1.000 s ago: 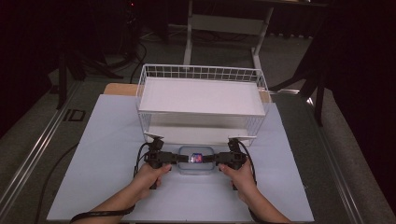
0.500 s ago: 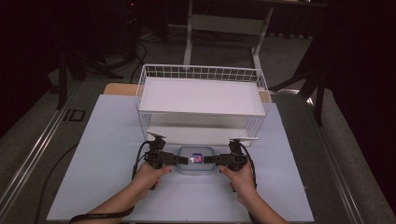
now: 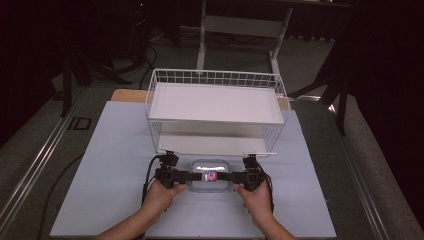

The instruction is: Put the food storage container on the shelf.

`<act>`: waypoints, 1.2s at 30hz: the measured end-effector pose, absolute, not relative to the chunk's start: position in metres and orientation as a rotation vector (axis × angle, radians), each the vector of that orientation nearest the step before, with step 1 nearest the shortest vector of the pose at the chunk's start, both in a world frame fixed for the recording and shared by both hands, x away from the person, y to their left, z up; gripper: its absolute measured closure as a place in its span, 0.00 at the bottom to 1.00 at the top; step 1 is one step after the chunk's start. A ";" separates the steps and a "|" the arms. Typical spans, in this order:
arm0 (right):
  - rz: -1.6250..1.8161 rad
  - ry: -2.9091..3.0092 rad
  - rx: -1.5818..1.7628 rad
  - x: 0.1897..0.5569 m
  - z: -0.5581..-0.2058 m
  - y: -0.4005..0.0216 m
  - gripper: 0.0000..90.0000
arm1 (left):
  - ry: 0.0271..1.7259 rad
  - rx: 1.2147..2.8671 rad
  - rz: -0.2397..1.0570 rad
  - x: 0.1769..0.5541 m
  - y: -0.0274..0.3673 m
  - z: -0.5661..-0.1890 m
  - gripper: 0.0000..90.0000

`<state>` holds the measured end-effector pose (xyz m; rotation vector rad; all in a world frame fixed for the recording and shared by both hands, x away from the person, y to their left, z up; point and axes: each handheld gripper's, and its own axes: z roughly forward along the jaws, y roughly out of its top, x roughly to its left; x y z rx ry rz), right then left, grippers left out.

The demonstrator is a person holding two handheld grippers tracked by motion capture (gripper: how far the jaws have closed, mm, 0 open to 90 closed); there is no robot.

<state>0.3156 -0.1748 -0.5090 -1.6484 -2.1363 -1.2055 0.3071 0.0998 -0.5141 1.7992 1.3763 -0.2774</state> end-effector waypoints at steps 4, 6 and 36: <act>-1.226 -2.148 -1.651 0.312 -0.509 -0.175 0.44 | 1.352 1.810 -0.247 0.304 0.099 -0.514 0.50; -1.228 -2.159 -1.649 0.311 -0.508 -0.174 0.44 | 1.350 1.809 -0.236 0.302 0.099 -0.514 0.50; -1.509 -2.227 -1.628 0.350 -0.473 -0.180 0.43 | 1.216 1.733 0.000 0.343 0.090 -0.481 0.50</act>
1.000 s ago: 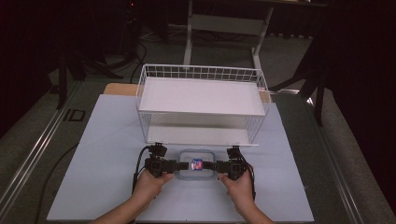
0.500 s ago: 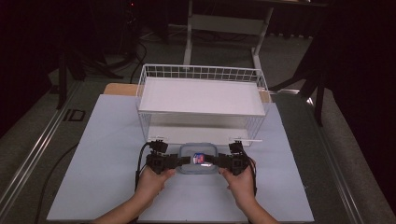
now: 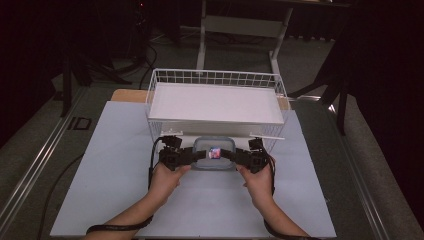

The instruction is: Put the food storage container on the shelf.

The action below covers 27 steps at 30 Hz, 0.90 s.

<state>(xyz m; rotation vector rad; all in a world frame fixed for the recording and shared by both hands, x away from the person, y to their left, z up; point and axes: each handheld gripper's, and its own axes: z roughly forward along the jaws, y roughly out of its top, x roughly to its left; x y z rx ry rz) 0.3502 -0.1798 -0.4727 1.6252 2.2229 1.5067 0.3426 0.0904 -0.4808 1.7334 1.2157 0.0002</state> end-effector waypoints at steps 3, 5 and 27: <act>1.507 2.210 1.634 0.356 -0.475 -0.181 0.43 | 1.211 1.729 -0.004 0.351 0.090 -0.486 0.50; 1.502 2.204 1.639 0.361 -0.478 -0.181 0.43 | 1.214 1.715 -0.005 0.355 0.090 -0.489 0.50; 1.519 2.172 1.737 0.394 -0.505 -0.175 0.43 | 1.222 1.653 -0.014 0.385 0.098 -0.519 0.49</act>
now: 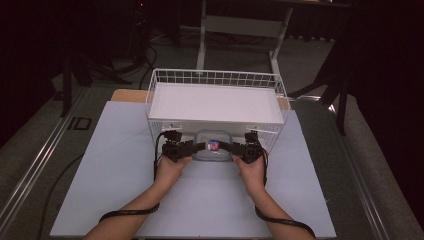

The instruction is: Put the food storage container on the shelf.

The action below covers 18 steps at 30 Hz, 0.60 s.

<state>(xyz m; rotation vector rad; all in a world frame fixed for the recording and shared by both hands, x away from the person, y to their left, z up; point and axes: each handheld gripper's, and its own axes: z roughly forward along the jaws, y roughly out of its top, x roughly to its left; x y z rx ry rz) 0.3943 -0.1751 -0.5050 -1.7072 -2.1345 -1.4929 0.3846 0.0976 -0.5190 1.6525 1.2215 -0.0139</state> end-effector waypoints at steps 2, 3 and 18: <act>-1.501 -2.103 -1.730 0.397 -0.506 -0.175 0.42 | 1.225 1.613 -0.027 0.387 0.098 -0.523 0.48; -1.492 -2.088 -1.743 0.399 -0.506 -0.175 0.42 | 1.231 1.590 -0.033 0.388 0.098 -0.525 0.48; -1.572 -2.098 -1.783 0.404 -0.511 -0.165 0.37 | 1.184 1.598 0.032 0.401 0.100 -0.530 0.44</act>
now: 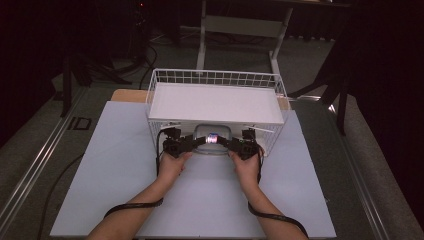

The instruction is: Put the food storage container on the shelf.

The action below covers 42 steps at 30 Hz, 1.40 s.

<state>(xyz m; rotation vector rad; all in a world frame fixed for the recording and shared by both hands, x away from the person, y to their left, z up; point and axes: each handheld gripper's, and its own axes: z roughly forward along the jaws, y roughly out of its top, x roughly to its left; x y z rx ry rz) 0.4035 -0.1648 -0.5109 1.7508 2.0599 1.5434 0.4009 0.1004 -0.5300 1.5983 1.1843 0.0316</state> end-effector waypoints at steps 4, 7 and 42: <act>1.559 2.053 1.744 0.405 -0.512 -0.163 0.37 | 1.207 1.565 0.042 0.403 0.100 -0.531 0.44; 1.553 2.037 1.739 0.405 -0.514 -0.160 0.34 | 1.210 1.565 0.045 0.404 0.099 -0.531 0.42; 1.369 2.067 1.380 0.366 -0.502 -0.164 0.35 | 1.118 1.698 0.159 0.353 0.111 -0.518 0.37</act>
